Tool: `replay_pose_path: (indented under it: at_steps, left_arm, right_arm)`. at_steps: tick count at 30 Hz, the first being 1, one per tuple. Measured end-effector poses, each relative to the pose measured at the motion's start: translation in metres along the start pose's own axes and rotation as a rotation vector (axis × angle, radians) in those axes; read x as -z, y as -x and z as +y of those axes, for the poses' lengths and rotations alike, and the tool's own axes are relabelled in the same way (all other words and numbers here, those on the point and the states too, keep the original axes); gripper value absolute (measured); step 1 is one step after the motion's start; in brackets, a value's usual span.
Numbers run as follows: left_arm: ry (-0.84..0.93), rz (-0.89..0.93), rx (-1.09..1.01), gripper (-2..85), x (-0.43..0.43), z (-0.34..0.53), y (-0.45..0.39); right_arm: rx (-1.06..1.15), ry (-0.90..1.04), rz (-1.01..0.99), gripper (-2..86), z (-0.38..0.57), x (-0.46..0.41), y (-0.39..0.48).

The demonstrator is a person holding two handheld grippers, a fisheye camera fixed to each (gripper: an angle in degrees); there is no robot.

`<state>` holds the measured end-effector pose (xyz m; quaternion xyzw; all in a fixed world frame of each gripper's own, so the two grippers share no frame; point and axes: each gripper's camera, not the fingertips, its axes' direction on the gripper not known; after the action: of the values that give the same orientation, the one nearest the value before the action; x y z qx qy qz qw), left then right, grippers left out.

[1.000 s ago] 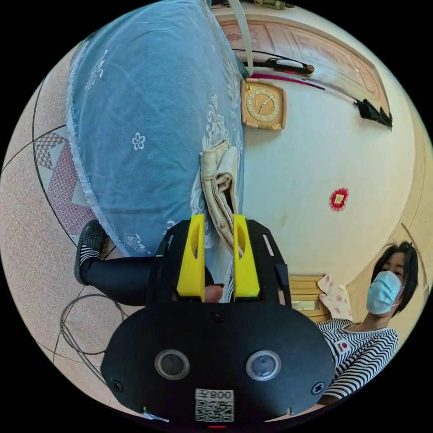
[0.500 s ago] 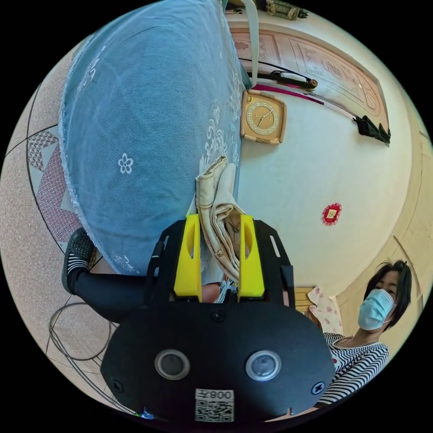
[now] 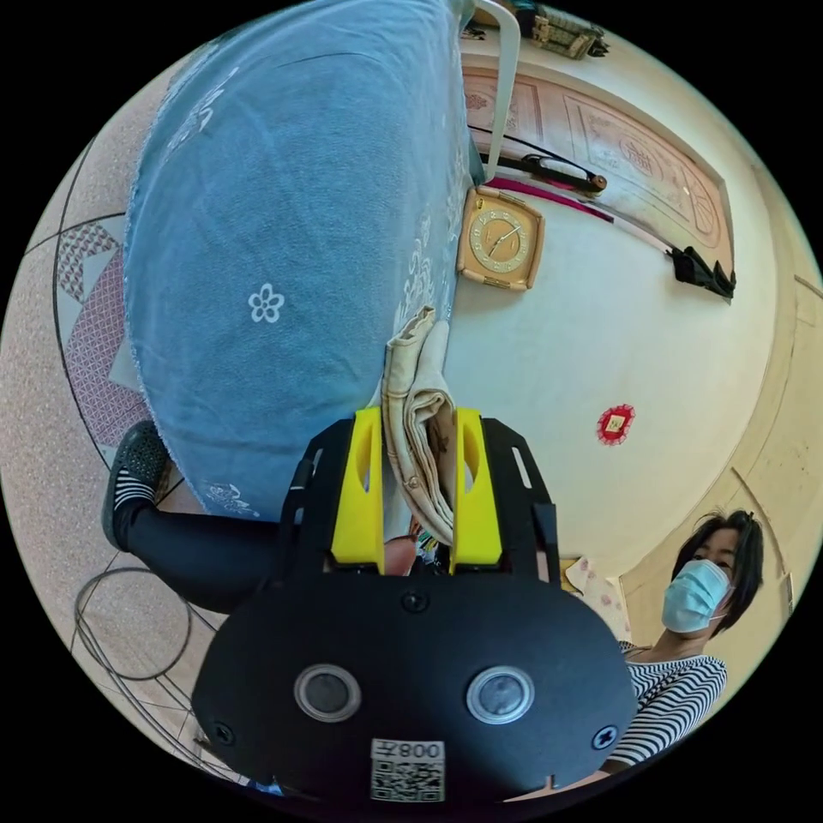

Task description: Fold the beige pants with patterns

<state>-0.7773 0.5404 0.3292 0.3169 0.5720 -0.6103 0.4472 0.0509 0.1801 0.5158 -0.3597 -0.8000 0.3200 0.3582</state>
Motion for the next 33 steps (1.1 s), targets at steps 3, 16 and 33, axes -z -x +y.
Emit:
replay_pose_path:
  at_steps: [3,16,33]
  left_arm:
    - [0.012,-0.030,-0.008,12.0,-0.025,-0.003,0.004]
    - [0.016,-0.100,-0.041,7.1,-0.155,0.025,0.041]
    - [0.248,-0.044,-0.262,6.2,-0.434,0.157,0.066]
  right_arm:
    - [0.000,-0.001,0.000,1.8,0.012,-0.006,0.011]
    - [0.013,-0.005,0.027,1.4,0.092,-0.030,0.083]
    - [0.169,-0.175,-0.092,0.3,0.304,0.027,0.228]
